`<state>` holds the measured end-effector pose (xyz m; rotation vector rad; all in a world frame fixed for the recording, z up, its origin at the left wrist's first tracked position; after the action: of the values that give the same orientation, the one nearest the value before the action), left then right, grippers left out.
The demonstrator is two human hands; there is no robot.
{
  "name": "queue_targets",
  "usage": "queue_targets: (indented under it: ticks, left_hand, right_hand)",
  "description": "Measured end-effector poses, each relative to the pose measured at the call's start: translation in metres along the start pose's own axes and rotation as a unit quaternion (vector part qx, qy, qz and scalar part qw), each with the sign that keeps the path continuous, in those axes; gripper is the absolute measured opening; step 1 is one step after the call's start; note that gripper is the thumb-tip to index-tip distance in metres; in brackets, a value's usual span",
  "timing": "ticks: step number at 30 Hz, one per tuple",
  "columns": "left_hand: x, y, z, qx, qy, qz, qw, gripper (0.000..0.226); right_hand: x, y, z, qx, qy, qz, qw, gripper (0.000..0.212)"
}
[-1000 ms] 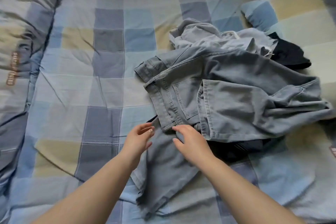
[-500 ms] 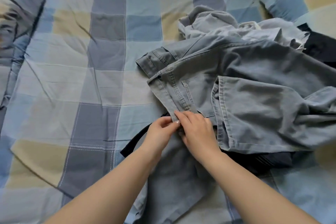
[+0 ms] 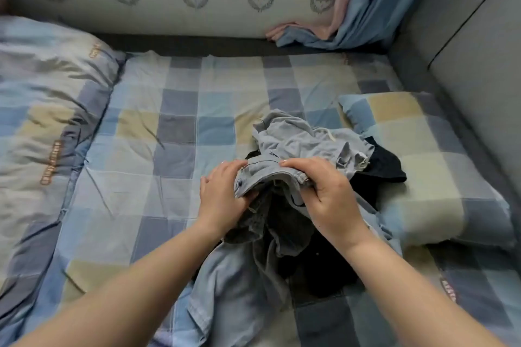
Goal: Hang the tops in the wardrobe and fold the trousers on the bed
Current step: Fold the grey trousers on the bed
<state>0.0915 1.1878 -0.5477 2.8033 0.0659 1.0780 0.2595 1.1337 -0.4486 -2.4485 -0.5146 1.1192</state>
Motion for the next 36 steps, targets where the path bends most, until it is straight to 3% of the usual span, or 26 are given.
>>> queue_targets:
  ticks: [5,9,13,22,28,30,32,36]
  left_hand:
    - [0.051,0.011,-0.055,0.026,0.022,-0.022,0.999,0.023]
    - [0.09,0.027,-0.107,0.045,0.081,0.01,0.996,0.021]
    - [0.124,0.042,-0.158,0.066,0.026,0.034,0.997,0.024]
    - [0.115,0.079,-0.263,0.14,-0.034,-0.101,0.984,0.014]
    - [0.107,0.094,-0.289,0.104,-0.005,-0.157,0.982,0.016]
    - [0.105,0.1,-0.295,0.102,0.036,-0.17,0.98,0.021]
    - [0.109,0.106,-0.305,0.108,0.149,-0.179,0.967,0.02]
    - [0.136,0.113,-0.342,0.117,0.442,-0.175,0.872,0.021]
  right_hand:
    - [-0.05,-0.032,-0.071,0.067,-0.05,0.019,0.996,0.045]
    - [-0.094,-0.058,-0.119,0.106,-0.058,-0.005,0.993,0.04]
    - [-0.14,-0.086,-0.17,0.145,-0.091,-0.027,0.985,0.03]
    - [-0.242,-0.145,-0.281,0.238,-0.144,-0.101,0.955,0.036]
    - [-0.279,-0.154,-0.329,0.285,-0.146,-0.1,0.942,0.046]
    - [-0.287,-0.156,-0.34,0.289,-0.136,-0.093,0.943,0.04]
    - [-0.29,-0.16,-0.35,0.286,-0.114,-0.088,0.947,0.034]
    - [-0.282,-0.168,-0.371,0.284,-0.057,-0.072,0.954,0.027]
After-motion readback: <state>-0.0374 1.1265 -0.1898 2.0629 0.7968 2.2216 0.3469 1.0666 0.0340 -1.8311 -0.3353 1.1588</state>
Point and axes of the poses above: each hand's wrist, its own y-axis away from the middle knuckle, its own z-axis out of the palm, x = y × z, the point moved 6 cm from there along -y, towards the middle knuckle, and after that the axes turned 11 degrees about -z, right-handed, at the moved point
